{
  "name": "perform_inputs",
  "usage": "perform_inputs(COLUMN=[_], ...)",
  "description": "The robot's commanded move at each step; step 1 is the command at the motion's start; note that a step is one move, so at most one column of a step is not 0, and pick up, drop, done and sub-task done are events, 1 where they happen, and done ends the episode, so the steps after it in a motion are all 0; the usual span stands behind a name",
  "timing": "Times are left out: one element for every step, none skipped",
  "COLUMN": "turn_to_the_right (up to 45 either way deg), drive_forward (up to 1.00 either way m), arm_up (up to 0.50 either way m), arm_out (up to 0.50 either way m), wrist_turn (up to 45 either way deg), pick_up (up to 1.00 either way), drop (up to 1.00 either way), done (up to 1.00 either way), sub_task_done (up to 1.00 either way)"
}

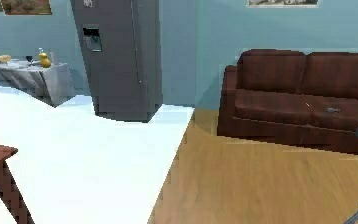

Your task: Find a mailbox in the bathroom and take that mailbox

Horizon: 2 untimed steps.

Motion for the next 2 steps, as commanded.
perform_inputs(turn_to_the_right=[0.0, -18.0], drive_forward=[1.00, 0.00], arm_up=[0.00, 0.00], arm_out=[0.00, 0.00], wrist_turn=[0.0, 0.0], pick_up=[0.00, 0.00], drop=[0.00, 0.00], done=[0.00, 0.00], sub_task_done=[0.00, 0.00])
